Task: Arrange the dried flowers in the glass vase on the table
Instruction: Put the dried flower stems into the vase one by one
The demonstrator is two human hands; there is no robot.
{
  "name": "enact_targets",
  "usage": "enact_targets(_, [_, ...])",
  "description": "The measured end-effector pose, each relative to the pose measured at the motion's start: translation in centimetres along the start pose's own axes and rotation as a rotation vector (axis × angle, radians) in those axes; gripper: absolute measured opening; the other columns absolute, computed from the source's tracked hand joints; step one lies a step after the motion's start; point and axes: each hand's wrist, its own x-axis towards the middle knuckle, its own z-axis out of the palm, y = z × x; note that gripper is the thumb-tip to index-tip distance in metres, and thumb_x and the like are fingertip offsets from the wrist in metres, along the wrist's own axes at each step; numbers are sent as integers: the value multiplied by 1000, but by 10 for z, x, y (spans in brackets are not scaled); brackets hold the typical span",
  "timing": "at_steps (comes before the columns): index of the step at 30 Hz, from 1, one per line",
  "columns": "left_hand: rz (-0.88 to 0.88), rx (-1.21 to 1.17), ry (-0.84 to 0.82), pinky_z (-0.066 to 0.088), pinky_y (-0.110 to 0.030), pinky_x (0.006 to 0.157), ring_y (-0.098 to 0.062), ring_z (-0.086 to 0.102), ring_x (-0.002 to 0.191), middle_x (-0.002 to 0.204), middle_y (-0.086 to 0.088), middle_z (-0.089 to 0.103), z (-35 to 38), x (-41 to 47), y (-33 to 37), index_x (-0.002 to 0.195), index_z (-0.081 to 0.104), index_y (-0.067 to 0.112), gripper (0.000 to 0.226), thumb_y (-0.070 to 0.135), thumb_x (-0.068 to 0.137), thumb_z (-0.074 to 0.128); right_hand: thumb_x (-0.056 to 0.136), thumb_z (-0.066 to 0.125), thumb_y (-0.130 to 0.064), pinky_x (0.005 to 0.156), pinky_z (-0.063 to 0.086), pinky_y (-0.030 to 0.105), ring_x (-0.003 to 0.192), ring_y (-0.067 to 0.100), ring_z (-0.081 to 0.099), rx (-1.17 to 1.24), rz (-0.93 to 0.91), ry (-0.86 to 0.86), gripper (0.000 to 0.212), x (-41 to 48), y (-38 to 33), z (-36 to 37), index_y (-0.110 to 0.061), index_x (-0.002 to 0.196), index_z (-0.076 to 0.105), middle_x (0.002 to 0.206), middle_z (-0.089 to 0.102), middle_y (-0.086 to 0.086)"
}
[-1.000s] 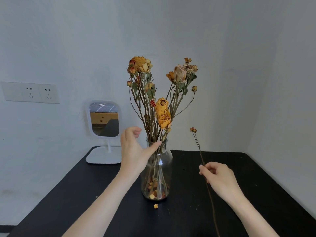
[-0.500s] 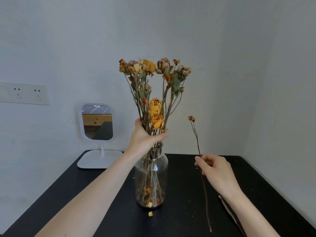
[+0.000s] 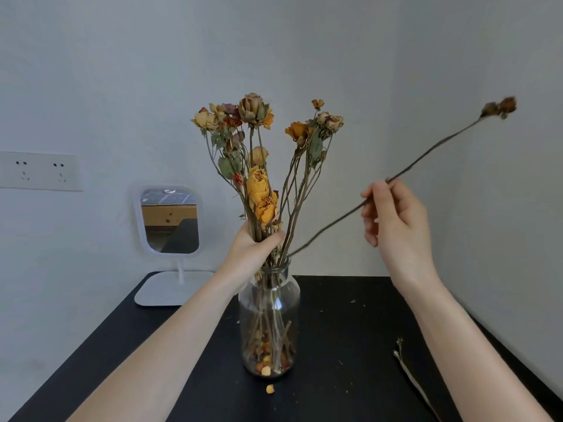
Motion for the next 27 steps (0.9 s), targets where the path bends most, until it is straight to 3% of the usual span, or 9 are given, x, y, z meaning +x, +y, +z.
enact_targets(5, [-18, 5, -31, 46, -42, 97, -19, 59, 105, 106, 4, 64, 0, -1, 3, 109, 54, 28, 28, 27, 84, 65, 98, 39, -24, 52, 37, 22, 57, 6, 45, -177, -87, -88, 23, 8, -2, 24, -18, 81, 54, 67, 50, -3])
enact_targets(9, [-59, -5, -75, 44, -39, 98, -18, 57, 107, 107, 5, 62, -1, -4, 7, 122, 53, 22, 40, 29, 84, 65, 97, 43, -23, 50, 38, 14, 58, 2, 47, -272, -123, -125, 23, 8, 6, 39, -12, 81, 57, 65, 51, -4])
enact_targets(18, [-104, -72, -161, 37, -47, 106, -20, 52, 118, 128, -2, 57, -5, -7, 11, 133, 47, 25, 52, 31, 85, 64, 94, 51, -28, 53, 39, 4, 55, -11, 51, -430, -120, -171, 22, 12, 12, 52, -17, 83, 67, 61, 54, -13])
enact_targets(22, [-105, -86, -166, 37, -48, 107, -22, 51, 119, 129, -3, 56, -5, -9, 13, 132, 46, 26, 49, 29, 86, 62, 92, 54, -33, 50, 39, 7, 51, 1, 51, -436, -120, -104, 23, 14, 10, 56, -18, 82, 68, 60, 55, -13])
enact_targets(27, [-92, -96, -173, 40, -48, 104, -22, 55, 115, 125, -5, 59, -5, -10, 13, 133, 47, 22, 47, 25, 88, 61, 89, 58, -34, 52, 38, 14, 56, 3, 52, -549, -79, -164, 24, 9, 21, 65, -14, 83, 70, 60, 53, -13])
